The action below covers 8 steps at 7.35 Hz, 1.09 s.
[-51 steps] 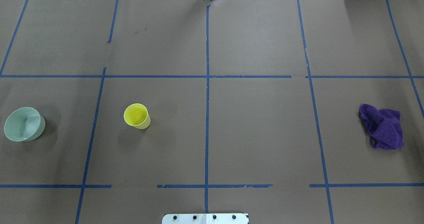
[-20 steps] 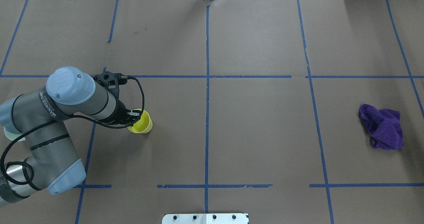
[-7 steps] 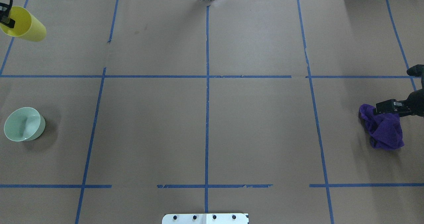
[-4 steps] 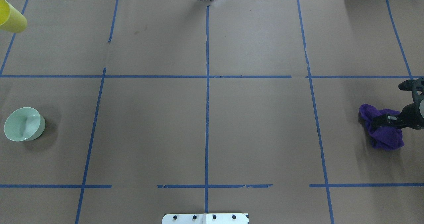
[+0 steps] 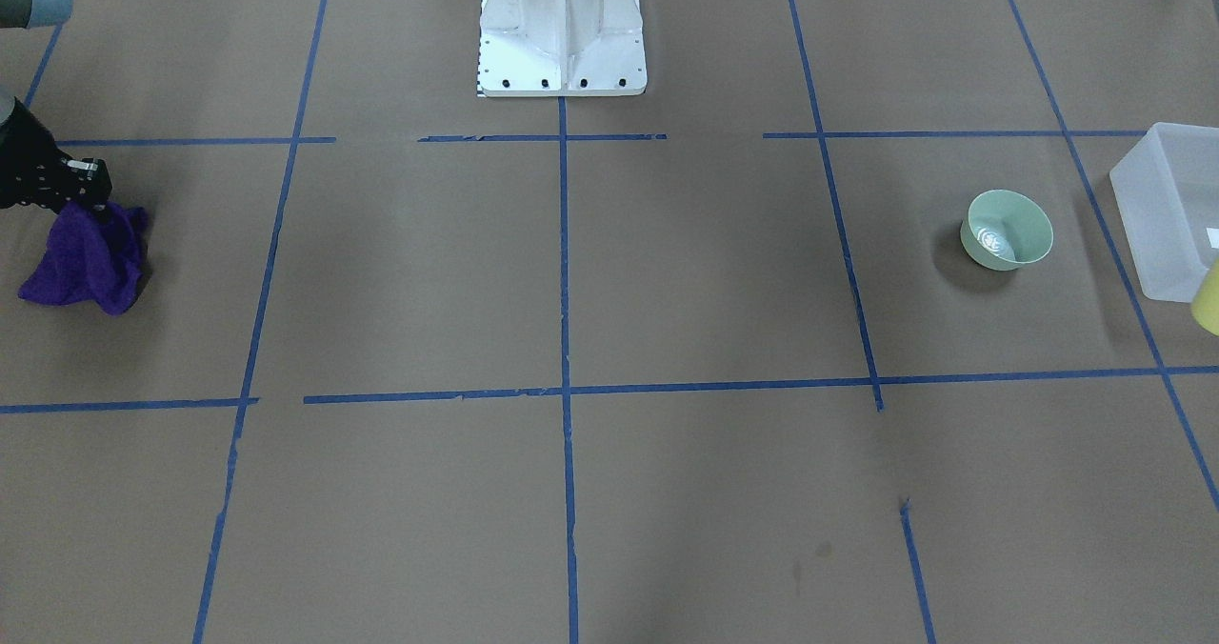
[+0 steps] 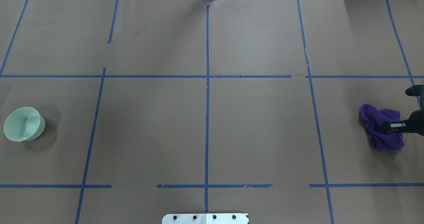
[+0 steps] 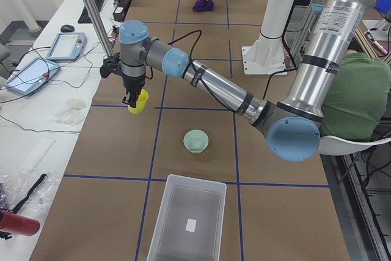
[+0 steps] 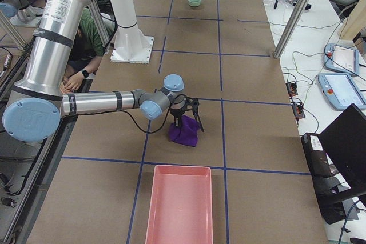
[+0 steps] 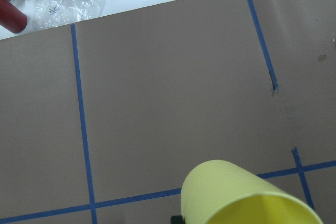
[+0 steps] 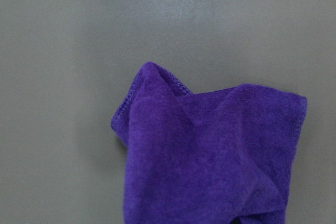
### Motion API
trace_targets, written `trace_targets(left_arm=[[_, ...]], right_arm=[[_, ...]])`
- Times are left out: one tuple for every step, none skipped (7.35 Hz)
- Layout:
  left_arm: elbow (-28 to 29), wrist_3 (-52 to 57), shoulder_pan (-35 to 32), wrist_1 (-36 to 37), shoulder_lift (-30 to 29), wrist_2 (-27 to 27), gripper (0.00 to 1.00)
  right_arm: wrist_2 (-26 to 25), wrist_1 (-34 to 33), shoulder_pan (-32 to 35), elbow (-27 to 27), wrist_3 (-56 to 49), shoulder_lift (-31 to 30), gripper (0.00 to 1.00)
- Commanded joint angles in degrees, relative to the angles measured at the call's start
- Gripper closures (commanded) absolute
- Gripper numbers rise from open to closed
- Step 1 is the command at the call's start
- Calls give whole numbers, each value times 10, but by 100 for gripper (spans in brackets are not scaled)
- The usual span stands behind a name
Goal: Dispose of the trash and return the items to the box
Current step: 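Grasp the purple cloth with the right gripper and lift it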
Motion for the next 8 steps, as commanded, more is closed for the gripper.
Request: trace_targets(left_arm=[[17,44,-20,0,2,-1,100],[45,78,-46,0,-2,0,100],[60,122,-68,0,-2,1,100],[94,171,-98,0,-1,1,100],[128,222,-115,-4,7,0,100],[134,236,-117,-13,42,0,100],[131,236,-118,-56,96,-3,100],[127,232,-118,-72,136,-3,100]], right_arm=[[0,-1,4,22,-1,-2,100],[2,-1,20,44,-2,-6,100],[16,-29,45,76,-2,-6,100],[45,-102,83,135,-3,-1,100],[74,-146,110,181,-3,0,100],[108,-151,136,202,-3,1,100],[141,-152,167,208,-3,10,100],[148,-188,178,228,-3,15,100]])
